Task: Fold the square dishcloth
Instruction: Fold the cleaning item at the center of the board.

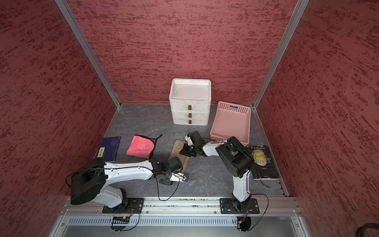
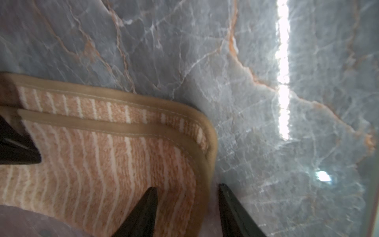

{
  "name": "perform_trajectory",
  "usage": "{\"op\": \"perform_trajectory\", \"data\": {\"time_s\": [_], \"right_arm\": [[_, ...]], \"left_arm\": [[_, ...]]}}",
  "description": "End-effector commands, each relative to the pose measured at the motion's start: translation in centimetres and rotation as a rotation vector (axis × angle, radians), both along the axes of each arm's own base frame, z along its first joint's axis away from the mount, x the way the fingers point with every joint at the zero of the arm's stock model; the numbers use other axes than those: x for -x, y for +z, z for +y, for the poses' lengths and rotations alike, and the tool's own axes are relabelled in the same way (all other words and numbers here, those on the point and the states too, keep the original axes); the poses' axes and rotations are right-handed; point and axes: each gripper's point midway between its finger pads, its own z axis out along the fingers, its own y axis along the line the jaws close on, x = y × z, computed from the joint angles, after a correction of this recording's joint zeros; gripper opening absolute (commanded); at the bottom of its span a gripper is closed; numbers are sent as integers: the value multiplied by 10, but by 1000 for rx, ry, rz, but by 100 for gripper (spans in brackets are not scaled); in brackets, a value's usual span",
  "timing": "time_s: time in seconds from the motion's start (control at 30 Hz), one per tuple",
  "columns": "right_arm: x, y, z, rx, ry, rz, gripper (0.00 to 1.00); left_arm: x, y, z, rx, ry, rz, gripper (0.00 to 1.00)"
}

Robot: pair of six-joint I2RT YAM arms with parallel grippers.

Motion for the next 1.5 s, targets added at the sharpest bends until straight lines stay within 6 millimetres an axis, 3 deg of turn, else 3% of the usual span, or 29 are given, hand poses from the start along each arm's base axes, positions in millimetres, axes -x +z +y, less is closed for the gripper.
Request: {"op": "perform_trajectory", "data": {"time_s": [0.0,0.17,0.37,0.57,0.7,0.8,0.9,1.0,1.07,1.13,1.27,1.37,1.47], "right_arm": [[23,-33,-22,161,1,87,0],[27,-7,-12,143,43,40,0],[40,44,1,100,81,-55,2],[83,35,13,132,126,-55,2],[118,13,17,109,145,-3,2],[136,13,22,52,182,50,1],[123,43,12,21,175,9,2],[101,60,-2,17,127,-17,2],[89,50,-10,39,95,8,1],[82,26,-19,80,74,52,0],[85,-17,-19,93,82,130,0],[91,-30,-18,72,86,159,0],[93,-27,-17,41,102,169,0]], "left_arm": [[-1,-32,17,-90,-13,-3,35],[5,-17,20,-97,-21,-12,8],[34,35,26,-97,-24,26,5],[67,71,32,-77,-24,99,5],[76,82,38,-69,-24,119,6],[78,92,37,-46,-33,140,6],[67,96,32,-36,-40,136,6],[55,97,25,-26,-33,155,6],[46,98,18,-17,-25,172,6],[38,95,14,-25,-20,185,6],[21,90,6,-17,-29,192,6],[8,85,3,-8,-42,189,6],[-7,79,0,4,-58,189,6]]}}
